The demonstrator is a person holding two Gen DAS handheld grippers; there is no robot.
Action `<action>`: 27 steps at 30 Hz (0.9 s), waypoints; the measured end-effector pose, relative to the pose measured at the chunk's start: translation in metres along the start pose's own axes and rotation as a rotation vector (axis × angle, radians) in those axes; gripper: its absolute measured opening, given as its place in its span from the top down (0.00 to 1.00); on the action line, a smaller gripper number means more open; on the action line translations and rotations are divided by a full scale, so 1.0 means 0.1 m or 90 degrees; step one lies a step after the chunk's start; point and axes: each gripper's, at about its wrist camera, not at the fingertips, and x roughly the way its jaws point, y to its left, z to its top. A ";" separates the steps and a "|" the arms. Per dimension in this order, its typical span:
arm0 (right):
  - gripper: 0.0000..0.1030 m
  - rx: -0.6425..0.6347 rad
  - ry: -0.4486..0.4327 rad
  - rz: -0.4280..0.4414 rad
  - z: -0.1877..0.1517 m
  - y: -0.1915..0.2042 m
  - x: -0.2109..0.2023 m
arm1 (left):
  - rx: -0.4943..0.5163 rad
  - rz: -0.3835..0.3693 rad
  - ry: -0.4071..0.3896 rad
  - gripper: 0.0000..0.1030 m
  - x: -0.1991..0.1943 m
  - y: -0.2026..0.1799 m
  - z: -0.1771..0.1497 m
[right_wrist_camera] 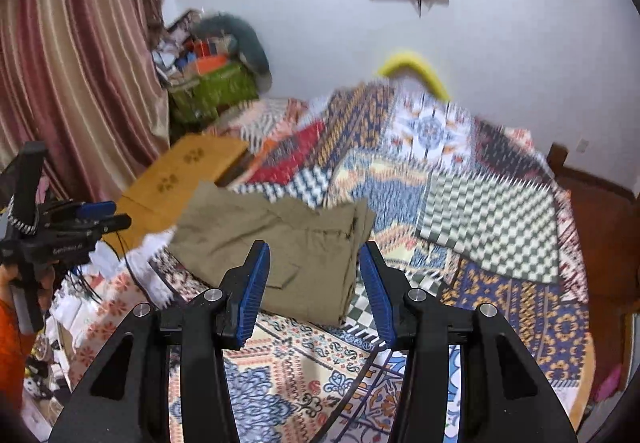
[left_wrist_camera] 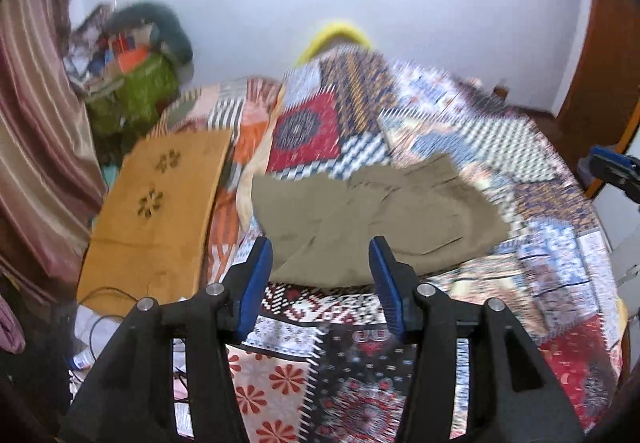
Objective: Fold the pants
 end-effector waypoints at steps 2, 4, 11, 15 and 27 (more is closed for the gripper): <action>0.58 -0.002 -0.025 0.003 0.01 0.08 -0.18 | -0.005 -0.013 -0.029 0.48 -0.24 -0.07 0.00; 0.58 -0.008 -0.056 0.009 0.01 0.17 -0.40 | -0.011 -0.025 -0.061 0.48 -0.51 -0.14 -0.01; 0.58 -0.039 -0.149 0.018 -0.08 0.47 -1.02 | -0.015 -0.042 -0.188 0.37 -1.43 -0.42 -0.16; 0.57 -0.052 -0.218 0.016 -0.17 0.64 -1.35 | 0.004 -0.028 -0.261 0.33 -1.83 -0.61 -0.33; 0.25 -0.045 -0.308 0.026 -0.37 0.89 -1.71 | -0.008 -0.029 -0.357 0.07 -2.32 -0.82 -0.63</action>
